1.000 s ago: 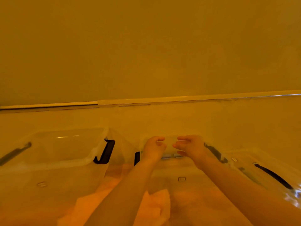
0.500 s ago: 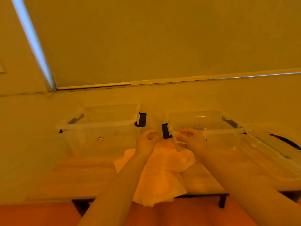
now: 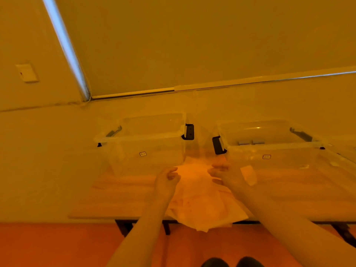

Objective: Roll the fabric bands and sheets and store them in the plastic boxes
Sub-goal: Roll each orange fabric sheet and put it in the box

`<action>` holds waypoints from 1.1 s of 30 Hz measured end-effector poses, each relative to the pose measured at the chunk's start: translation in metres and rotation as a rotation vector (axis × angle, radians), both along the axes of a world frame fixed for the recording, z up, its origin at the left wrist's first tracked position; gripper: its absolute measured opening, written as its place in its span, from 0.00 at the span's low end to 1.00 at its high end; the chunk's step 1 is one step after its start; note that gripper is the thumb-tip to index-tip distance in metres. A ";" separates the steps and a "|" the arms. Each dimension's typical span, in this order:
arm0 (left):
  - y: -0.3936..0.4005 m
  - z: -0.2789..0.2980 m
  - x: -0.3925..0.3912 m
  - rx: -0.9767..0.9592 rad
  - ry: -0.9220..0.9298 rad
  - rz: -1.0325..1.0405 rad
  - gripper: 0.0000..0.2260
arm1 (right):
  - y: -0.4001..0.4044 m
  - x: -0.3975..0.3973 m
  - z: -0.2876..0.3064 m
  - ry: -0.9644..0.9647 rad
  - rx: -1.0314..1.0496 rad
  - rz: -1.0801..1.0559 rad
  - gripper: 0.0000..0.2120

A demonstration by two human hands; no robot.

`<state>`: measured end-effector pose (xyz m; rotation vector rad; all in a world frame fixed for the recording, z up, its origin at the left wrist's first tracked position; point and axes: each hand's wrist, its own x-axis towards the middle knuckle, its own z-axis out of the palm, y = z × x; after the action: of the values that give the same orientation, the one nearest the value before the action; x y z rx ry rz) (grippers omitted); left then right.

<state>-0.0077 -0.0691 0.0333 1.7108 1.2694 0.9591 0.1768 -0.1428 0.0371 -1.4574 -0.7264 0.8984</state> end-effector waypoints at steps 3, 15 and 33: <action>0.009 -0.006 -0.003 -0.013 -0.011 0.000 0.14 | 0.009 -0.001 -0.011 -0.049 -0.029 -0.008 0.14; 0.058 -0.019 -0.003 -0.103 0.018 0.040 0.22 | 0.059 0.009 -0.034 -0.188 -0.236 -0.100 0.16; 0.068 -0.026 -0.001 -0.116 0.058 0.107 0.18 | 0.064 0.006 -0.029 -0.165 -0.199 -0.033 0.20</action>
<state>-0.0083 -0.0009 0.0072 1.6044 1.4388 0.8853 0.1830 -0.0785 0.0078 -1.7303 -0.7481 0.8511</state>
